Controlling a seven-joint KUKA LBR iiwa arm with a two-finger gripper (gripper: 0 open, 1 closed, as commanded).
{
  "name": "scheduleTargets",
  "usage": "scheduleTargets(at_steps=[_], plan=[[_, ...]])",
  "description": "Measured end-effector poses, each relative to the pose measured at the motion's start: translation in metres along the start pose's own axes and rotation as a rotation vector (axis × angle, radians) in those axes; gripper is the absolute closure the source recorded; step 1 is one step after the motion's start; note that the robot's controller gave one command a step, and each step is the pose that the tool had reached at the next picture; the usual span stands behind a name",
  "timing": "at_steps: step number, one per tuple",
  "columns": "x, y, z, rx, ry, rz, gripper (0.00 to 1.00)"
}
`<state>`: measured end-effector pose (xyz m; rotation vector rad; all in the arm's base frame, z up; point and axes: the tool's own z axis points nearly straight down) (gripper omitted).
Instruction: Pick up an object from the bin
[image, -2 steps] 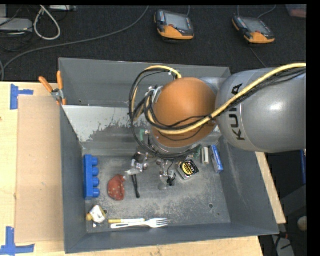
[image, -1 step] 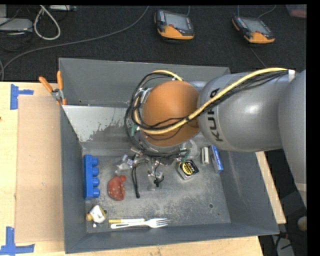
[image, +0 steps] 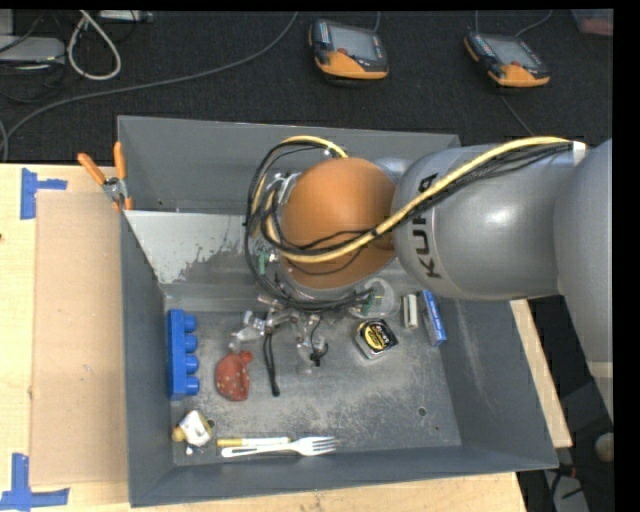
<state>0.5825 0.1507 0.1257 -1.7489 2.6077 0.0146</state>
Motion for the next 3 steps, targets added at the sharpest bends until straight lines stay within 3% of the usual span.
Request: scheduleTargets(at_steps=[1,2,3], plan=[[-0.040,-0.017,0.015,-0.002,-0.002,-0.032,1.00],[-0.040,-0.017,0.015,-0.002,-0.002,-0.031,1.00],[-0.012,0.002,0.057,-0.006,-0.003,-0.177,0.00]])
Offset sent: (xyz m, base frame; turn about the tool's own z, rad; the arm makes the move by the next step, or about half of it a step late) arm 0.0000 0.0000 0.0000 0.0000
